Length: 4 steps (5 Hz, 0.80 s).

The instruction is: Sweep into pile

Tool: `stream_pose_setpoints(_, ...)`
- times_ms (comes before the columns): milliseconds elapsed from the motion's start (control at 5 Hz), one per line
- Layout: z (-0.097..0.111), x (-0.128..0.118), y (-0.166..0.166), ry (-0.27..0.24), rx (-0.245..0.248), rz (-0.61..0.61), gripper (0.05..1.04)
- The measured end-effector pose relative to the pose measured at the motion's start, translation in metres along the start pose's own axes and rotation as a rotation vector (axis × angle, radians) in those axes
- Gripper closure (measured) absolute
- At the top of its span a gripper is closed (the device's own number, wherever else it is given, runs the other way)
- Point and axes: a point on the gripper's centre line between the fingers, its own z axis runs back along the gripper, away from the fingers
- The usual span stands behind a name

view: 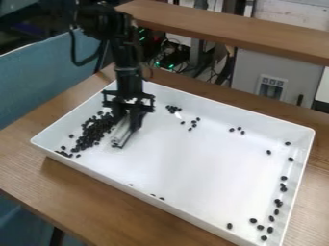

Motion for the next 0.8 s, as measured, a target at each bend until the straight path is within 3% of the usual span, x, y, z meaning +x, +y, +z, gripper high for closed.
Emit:
stream_pose_setpoints(400,0.011,-0.008,0.048,0.000,-0.011,0.092,0.689)
stream_pose_setpoints(600,0.020,-0.009,0.034,-0.022,-0.008,0.041,0.689)
stream_pose_setpoints(800,0.037,-0.007,-0.006,-0.068,0.002,-0.060,0.689)
